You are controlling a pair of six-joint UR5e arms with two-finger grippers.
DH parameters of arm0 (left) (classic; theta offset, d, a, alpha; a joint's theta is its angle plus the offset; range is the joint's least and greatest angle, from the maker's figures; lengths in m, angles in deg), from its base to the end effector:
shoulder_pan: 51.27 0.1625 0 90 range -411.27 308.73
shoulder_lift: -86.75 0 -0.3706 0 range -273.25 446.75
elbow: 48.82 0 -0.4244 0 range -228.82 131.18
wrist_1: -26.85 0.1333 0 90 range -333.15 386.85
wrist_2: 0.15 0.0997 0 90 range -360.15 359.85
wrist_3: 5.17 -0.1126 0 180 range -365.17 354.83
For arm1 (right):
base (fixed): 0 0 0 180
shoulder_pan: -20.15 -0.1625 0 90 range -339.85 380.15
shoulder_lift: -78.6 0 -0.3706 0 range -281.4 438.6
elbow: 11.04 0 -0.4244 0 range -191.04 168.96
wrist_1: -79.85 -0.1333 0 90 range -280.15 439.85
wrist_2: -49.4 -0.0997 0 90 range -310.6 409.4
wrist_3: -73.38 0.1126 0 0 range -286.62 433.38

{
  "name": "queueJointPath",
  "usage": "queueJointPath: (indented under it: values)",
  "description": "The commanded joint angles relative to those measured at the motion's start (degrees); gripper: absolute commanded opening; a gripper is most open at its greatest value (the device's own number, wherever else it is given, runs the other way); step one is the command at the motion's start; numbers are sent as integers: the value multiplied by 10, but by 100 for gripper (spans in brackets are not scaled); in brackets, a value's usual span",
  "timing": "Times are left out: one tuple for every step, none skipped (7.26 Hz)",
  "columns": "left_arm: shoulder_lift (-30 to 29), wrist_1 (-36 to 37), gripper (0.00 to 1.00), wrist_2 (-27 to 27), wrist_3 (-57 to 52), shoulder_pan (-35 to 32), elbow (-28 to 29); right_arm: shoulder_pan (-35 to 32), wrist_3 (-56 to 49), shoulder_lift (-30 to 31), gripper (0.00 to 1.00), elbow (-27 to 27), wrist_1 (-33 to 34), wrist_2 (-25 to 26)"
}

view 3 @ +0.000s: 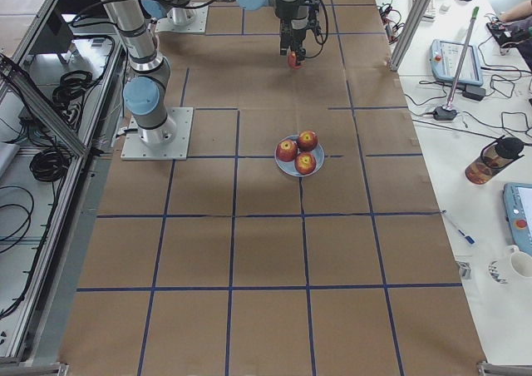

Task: Transfer apple from basket to plate
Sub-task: 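Carry the striped apple with the left gripper toward the table center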

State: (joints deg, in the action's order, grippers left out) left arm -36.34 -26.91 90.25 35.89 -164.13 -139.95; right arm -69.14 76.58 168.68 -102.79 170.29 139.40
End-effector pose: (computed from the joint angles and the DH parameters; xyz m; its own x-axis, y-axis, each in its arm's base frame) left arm -0.3773 -0.5538 0.1253 -0.9499 -0.3121 0.0179 -0.3126 0.9494 -0.0312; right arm 0.1268 -0.5226 0.4060 -0.9977 0.0682 0.0012 0.0682 0.9974 0.0214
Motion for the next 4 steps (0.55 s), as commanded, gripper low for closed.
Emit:
queueJointPath:
  values:
    - [-9, 2, 69, 1, -1, -1, 1, 0, 0, 0, 100, 0, 0, 0]
    - [-9, 2, 72, 0, 0, -2, 1, 0, 0, 0, 100, 0, 0, -1]
    - [-9, 2, 86, 1, 7, -5, 0, 0, 0, 0, 100, 0, 0, -1]
    - [-9, 2, 95, 0, 8, -5, 0, 0, 0, 0, 100, 0, 0, -1]
